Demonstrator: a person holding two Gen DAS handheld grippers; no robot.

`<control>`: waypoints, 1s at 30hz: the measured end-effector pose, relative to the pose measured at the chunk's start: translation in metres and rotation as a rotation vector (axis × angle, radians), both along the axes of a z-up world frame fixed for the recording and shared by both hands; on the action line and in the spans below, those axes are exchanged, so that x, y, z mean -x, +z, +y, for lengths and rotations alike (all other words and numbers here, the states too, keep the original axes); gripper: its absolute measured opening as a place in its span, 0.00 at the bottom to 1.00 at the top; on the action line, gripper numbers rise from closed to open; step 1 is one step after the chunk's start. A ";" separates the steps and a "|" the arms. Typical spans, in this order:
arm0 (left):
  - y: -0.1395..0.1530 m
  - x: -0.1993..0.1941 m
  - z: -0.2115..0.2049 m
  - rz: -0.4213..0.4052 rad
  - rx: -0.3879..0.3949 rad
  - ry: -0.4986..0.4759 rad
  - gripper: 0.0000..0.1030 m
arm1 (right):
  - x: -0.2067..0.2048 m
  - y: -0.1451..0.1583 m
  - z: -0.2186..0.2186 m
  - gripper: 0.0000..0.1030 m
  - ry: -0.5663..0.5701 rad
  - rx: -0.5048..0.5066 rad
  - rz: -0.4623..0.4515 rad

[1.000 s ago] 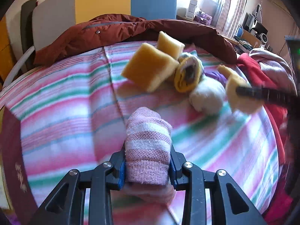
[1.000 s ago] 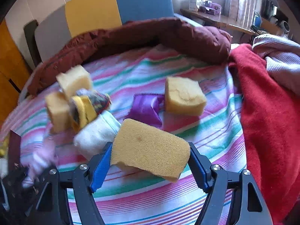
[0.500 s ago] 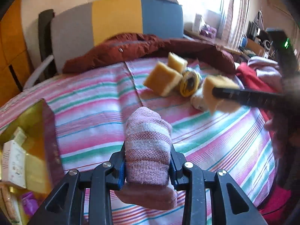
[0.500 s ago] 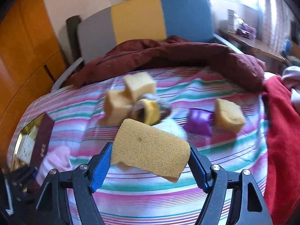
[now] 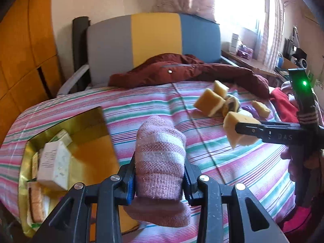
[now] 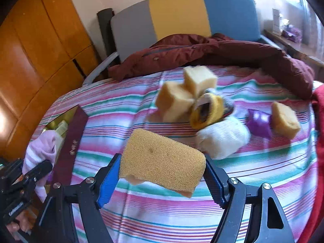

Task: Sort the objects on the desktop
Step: 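Carry the pink sock and yellow sponge over the gold tray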

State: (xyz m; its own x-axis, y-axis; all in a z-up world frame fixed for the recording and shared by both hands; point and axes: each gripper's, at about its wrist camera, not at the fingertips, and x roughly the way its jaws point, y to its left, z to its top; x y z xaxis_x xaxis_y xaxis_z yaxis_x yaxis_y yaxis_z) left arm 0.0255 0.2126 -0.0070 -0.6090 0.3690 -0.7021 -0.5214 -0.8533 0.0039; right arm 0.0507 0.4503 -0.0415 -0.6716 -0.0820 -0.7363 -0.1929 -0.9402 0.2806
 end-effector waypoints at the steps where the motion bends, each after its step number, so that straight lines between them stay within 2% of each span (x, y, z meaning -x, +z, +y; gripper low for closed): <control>1: 0.001 0.000 -0.005 0.001 -0.003 0.009 0.35 | 0.001 -0.001 -0.003 0.75 0.016 0.017 0.001; 8: 0.004 0.001 -0.035 0.008 -0.013 0.068 0.35 | 0.007 -0.009 -0.030 0.75 0.104 0.060 -0.018; 12: 0.005 0.003 -0.053 0.012 -0.017 0.100 0.35 | 0.008 -0.009 -0.038 0.75 0.117 0.094 -0.025; 20: 0.000 0.006 -0.082 -0.007 -0.027 0.154 0.35 | 0.006 0.007 -0.066 0.75 0.148 0.100 -0.016; 26: -0.005 0.007 -0.100 -0.021 -0.039 0.188 0.35 | 0.007 0.021 -0.106 0.75 0.207 0.090 -0.005; 30: -0.002 0.006 -0.112 0.006 -0.039 0.215 0.35 | 0.009 0.029 -0.137 0.75 0.261 0.073 0.006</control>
State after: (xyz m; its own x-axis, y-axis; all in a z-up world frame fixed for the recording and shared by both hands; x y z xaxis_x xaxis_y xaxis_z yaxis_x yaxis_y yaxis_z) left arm 0.0199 0.1004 -0.0094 -0.6807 0.2569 -0.6860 -0.3271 -0.9446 -0.0291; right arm 0.0413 0.3133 -0.0125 -0.6250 -0.3056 -0.7183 0.0547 -0.9351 0.3503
